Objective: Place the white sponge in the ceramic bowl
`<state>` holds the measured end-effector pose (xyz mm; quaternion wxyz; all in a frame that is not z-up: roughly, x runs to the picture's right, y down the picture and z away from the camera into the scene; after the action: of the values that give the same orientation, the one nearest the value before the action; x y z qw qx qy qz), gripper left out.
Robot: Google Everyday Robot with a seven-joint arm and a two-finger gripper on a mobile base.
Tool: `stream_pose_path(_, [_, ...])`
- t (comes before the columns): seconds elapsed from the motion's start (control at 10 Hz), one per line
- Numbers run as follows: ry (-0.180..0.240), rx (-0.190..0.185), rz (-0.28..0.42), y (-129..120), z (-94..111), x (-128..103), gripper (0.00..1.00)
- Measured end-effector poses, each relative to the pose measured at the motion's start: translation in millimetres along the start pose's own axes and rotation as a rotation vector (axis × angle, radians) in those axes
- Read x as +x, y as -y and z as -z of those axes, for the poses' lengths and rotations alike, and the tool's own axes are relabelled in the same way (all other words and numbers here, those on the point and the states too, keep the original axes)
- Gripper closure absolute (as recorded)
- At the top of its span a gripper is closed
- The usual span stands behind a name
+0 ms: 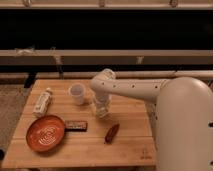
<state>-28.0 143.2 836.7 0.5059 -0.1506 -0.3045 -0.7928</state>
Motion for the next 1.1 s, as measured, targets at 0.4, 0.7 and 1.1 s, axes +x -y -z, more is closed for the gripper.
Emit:
stream_pose_path(0.4, [-0.008, 0.006, 0.116, 74.5, 17.9, -40.2, 0.86])
stream_pose_path(0.7, [-0.033, 0.022, 0.241, 127.2, 39.7, -41.1, 0.86])
stream_pose_path(1.1, [-0.039, 0.069, 0.375, 182.0, 45.9, -29.8, 0.86])
